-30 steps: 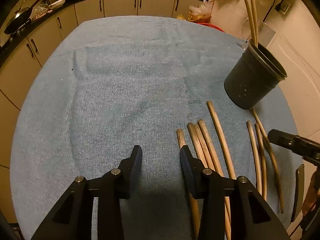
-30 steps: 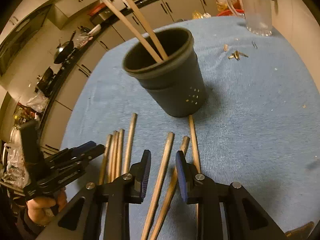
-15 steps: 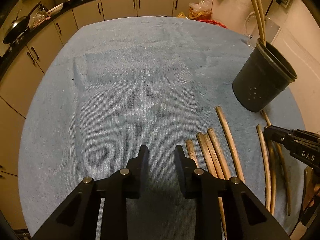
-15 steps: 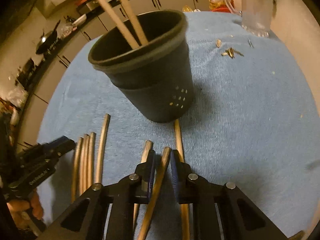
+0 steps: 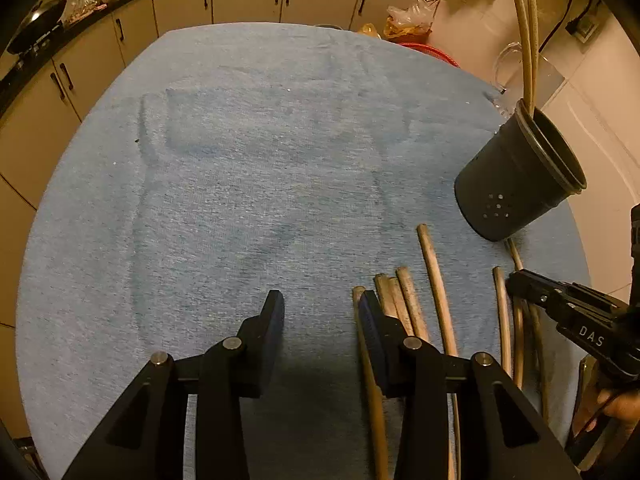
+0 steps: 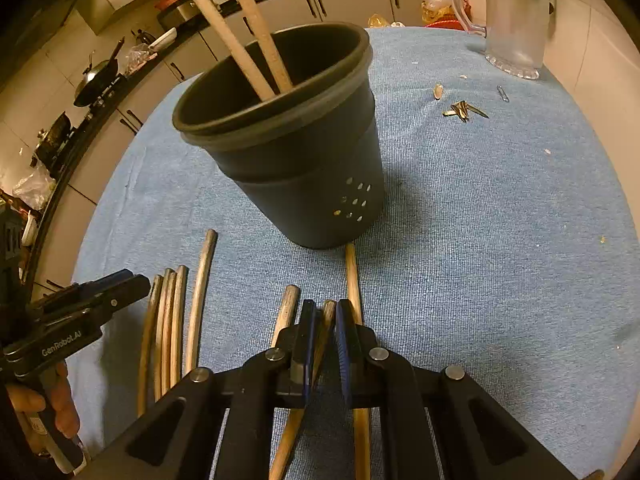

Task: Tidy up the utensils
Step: 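Move the right gripper back to the chopsticks and close on one, then lift the chopstick with the right gripper and lower it into the holder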

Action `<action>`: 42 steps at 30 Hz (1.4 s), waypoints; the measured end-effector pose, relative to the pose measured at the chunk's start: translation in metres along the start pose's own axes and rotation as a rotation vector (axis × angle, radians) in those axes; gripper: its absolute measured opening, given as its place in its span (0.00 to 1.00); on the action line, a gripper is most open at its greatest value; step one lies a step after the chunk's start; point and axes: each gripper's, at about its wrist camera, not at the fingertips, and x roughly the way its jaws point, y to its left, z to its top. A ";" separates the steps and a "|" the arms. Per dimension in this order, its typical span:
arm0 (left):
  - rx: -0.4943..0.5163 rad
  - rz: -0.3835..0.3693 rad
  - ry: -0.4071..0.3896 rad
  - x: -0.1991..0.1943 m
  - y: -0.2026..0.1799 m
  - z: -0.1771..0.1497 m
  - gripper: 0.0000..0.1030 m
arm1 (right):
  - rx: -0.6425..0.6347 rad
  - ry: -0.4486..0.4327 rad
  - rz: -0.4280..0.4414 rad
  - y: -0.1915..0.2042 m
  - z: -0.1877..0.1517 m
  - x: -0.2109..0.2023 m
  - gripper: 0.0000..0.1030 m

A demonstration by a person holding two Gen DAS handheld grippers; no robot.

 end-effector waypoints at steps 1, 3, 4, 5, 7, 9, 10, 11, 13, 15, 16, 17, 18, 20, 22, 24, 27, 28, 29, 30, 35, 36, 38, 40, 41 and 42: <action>-0.003 -0.008 0.000 -0.001 -0.001 0.000 0.39 | 0.001 0.000 0.003 0.000 0.000 0.000 0.12; -0.003 -0.018 0.002 0.000 -0.003 0.000 0.39 | 0.005 -0.001 0.010 -0.002 -0.001 0.000 0.12; 0.003 -0.013 0.006 0.001 -0.005 0.000 0.39 | 0.006 -0.002 0.012 -0.003 -0.001 -0.001 0.12; 0.013 -0.005 0.010 0.002 -0.007 0.000 0.39 | 0.005 -0.002 0.013 -0.010 -0.002 -0.006 0.12; 0.053 0.030 0.001 0.005 -0.015 -0.002 0.39 | 0.002 -0.001 0.010 -0.012 -0.001 -0.008 0.12; 0.109 0.085 -0.001 0.009 -0.025 -0.003 0.38 | -0.002 -0.002 0.005 -0.012 -0.002 -0.006 0.12; 0.134 0.116 0.000 0.011 -0.030 -0.003 0.34 | -0.007 -0.002 0.001 -0.011 -0.002 -0.007 0.12; 0.162 0.152 -0.005 0.012 -0.034 -0.003 0.30 | -0.011 -0.002 -0.003 -0.010 -0.002 -0.007 0.12; 0.173 0.159 -0.006 0.014 -0.038 -0.001 0.22 | -0.023 -0.002 -0.014 -0.006 -0.002 -0.008 0.12; 0.155 0.152 -0.001 0.015 -0.038 0.002 0.09 | -0.041 -0.003 -0.029 0.000 -0.002 -0.009 0.12; 0.145 0.144 -0.001 0.015 -0.036 0.003 0.08 | -0.045 -0.005 -0.033 0.001 -0.003 -0.009 0.11; 0.139 0.134 -0.002 0.015 -0.035 0.003 0.07 | -0.043 -0.008 -0.033 0.003 -0.003 -0.009 0.10; 0.132 0.113 -0.004 0.014 -0.033 0.003 0.07 | -0.036 -0.012 -0.034 0.003 -0.004 -0.011 0.10; 0.103 0.063 -0.018 0.006 -0.025 -0.001 0.07 | -0.018 -0.043 -0.011 0.001 -0.008 -0.017 0.10; 0.084 0.040 -0.046 -0.006 -0.021 -0.003 0.07 | -0.007 -0.070 0.023 -0.001 -0.011 -0.028 0.09; 0.077 0.022 -0.079 -0.021 -0.019 -0.002 0.07 | -0.011 -0.096 0.040 0.001 -0.012 -0.043 0.09; 0.071 -0.001 -0.143 -0.050 -0.022 0.002 0.07 | -0.029 -0.152 0.069 0.008 -0.013 -0.072 0.09; 0.072 -0.007 -0.167 -0.061 -0.024 0.004 0.07 | -0.034 -0.165 0.076 0.010 -0.013 -0.079 0.09; 0.075 -0.013 -0.185 -0.070 -0.025 0.006 0.07 | -0.041 -0.184 0.085 0.013 -0.014 -0.088 0.09; 0.081 -0.021 -0.217 -0.085 -0.029 0.005 0.07 | -0.052 -0.207 0.092 0.017 -0.014 -0.100 0.08; 0.114 -0.045 -0.318 -0.138 -0.040 0.002 0.07 | -0.100 -0.292 0.118 0.030 -0.016 -0.146 0.08; 0.120 -0.049 -0.335 -0.148 -0.039 0.001 0.07 | -0.110 -0.305 0.122 0.033 -0.017 -0.153 0.08; 0.136 -0.059 -0.368 -0.166 -0.042 0.002 0.07 | -0.132 -0.336 0.130 0.039 -0.021 -0.172 0.08; 0.153 -0.069 -0.399 -0.182 -0.048 -0.002 0.07 | -0.151 -0.357 0.132 0.044 -0.023 -0.184 0.08; 0.159 -0.073 -0.409 -0.186 -0.050 -0.001 0.07 | -0.161 -0.371 0.131 0.047 -0.026 -0.192 0.08; 0.167 -0.079 -0.424 -0.193 -0.053 -0.002 0.07 | -0.169 -0.380 0.130 0.049 -0.027 -0.197 0.08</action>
